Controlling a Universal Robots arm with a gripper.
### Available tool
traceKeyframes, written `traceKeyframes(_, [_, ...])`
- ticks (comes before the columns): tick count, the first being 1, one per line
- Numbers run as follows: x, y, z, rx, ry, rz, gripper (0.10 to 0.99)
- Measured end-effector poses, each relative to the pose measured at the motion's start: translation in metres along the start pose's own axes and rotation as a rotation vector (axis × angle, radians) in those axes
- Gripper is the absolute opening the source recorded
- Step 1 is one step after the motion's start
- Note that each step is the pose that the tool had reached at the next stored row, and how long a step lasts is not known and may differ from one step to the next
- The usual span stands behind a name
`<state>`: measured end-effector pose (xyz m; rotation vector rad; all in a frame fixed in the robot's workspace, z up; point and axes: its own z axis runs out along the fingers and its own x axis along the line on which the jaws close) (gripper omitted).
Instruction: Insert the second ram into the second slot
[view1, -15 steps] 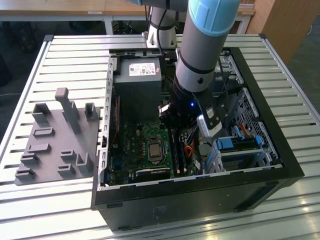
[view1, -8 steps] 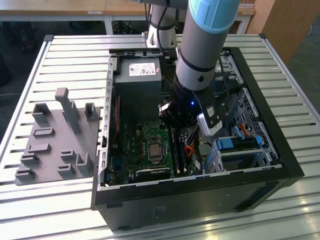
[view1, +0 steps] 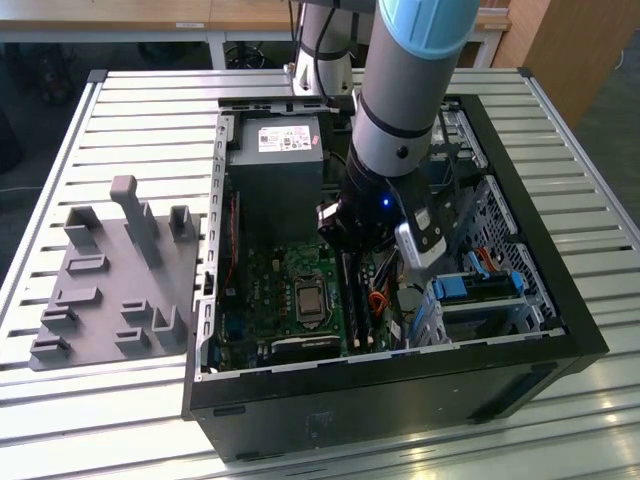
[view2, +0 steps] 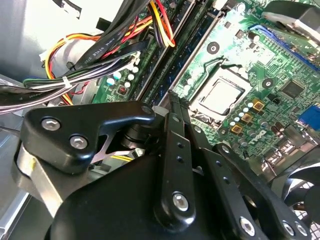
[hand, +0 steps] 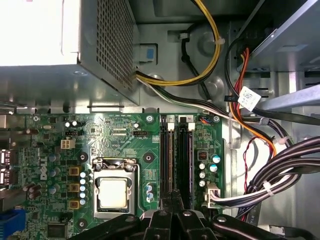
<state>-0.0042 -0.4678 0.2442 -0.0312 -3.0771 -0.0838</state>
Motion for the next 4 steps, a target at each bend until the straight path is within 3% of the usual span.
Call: traceKeyframes(4, [0.0, 0.0, -0.0003, 0.0, 0.0001, 0.0, 0.122])
